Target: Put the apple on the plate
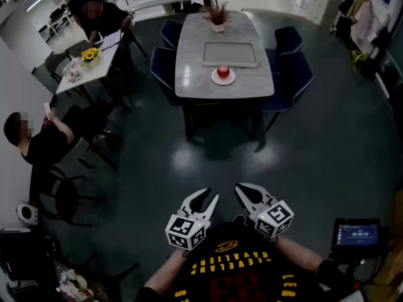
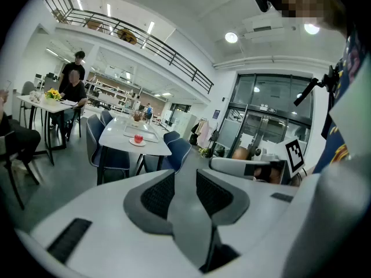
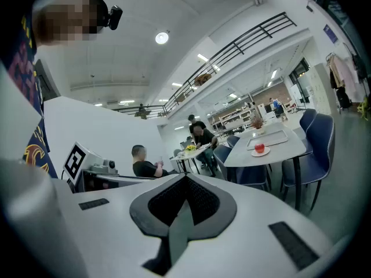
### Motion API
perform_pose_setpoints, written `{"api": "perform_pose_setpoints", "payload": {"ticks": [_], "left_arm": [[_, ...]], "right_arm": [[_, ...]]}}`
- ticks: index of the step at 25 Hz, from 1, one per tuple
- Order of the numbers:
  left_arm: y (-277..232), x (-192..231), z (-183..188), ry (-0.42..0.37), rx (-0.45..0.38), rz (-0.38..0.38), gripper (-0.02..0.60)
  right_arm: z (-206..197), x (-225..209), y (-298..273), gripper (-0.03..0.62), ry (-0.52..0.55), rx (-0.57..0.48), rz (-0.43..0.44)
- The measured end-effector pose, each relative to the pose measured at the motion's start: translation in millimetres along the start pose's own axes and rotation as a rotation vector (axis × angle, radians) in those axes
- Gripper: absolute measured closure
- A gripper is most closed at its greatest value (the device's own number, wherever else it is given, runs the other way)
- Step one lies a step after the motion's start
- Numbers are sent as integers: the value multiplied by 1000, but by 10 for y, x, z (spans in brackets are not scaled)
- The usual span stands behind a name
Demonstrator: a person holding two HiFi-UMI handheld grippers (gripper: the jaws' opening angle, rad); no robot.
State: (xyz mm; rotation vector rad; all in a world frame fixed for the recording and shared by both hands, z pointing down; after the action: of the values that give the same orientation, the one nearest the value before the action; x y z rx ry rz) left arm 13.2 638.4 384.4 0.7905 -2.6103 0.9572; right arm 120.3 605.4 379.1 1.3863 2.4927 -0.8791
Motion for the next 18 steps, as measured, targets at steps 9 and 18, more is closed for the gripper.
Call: {"api": "perform_pose_setpoints", "payload": {"ticks": [9, 18], "left_arm": [[-39, -28, 60, -8, -3, 3, 462], [-300, -263, 301, -5, -68, 31, 462]], "right_arm": [[67, -30, 43, 585, -9, -48, 7], [206, -407, 343, 585, 28, -73, 13]]}}
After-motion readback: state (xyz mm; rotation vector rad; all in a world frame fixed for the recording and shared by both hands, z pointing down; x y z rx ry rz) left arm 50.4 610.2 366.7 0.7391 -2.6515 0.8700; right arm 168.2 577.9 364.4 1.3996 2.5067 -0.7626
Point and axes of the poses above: the fingertips, and each gripper's own axes: y backward along the fingers, x to its left, z out of its top, the point moved 3 cm from there along y, backward along the fingers, and after that the axes turned 14 degrees about x, right-handed, at the moved point
